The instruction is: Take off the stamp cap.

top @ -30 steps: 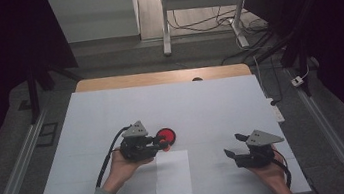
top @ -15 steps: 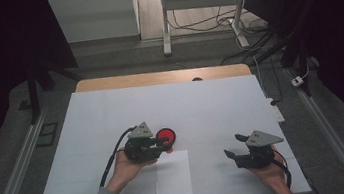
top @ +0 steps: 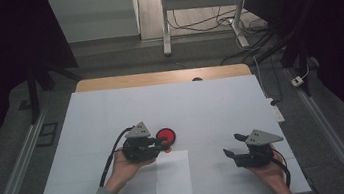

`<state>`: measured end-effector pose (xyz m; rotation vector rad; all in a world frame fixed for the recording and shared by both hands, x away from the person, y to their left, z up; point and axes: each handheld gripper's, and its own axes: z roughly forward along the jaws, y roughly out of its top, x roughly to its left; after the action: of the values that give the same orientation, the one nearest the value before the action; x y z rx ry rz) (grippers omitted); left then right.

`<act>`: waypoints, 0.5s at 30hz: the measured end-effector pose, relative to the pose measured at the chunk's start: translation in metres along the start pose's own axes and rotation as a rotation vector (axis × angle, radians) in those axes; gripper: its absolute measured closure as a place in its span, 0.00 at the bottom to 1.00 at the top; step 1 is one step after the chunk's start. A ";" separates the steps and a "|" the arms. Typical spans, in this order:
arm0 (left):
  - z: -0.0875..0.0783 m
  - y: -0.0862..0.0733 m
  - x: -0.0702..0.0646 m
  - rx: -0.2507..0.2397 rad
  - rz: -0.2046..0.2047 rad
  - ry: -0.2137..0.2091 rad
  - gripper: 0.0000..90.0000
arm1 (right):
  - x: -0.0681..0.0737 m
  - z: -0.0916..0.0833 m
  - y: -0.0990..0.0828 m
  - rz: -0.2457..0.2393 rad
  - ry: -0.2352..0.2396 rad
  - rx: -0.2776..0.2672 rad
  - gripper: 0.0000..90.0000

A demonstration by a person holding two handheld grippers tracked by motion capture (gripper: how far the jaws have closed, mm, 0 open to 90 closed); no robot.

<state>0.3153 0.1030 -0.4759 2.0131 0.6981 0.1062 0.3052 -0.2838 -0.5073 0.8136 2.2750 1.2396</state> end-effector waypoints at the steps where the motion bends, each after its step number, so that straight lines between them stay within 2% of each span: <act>1: 0.000 0.000 0.000 0.000 -0.001 0.000 0.80 | 0.000 0.000 0.000 0.000 0.000 0.000 0.32; 6: -0.001 -0.002 0.004 0.001 -0.002 0.008 0.80 | 0.001 0.003 0.004 0.018 0.014 -0.023 0.32; 14: -0.002 -0.002 0.005 -0.002 0.000 0.014 0.80 | 0.008 0.006 0.012 0.005 0.033 -0.028 0.32; 15: -0.002 -0.002 0.005 -0.001 0.001 0.015 0.80 | 0.010 0.006 0.014 0.000 0.024 -0.024 0.33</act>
<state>0.3177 0.1077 -0.4779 2.0139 0.7061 0.1223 0.3058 -0.2678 -0.4995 0.7939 2.2744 1.2814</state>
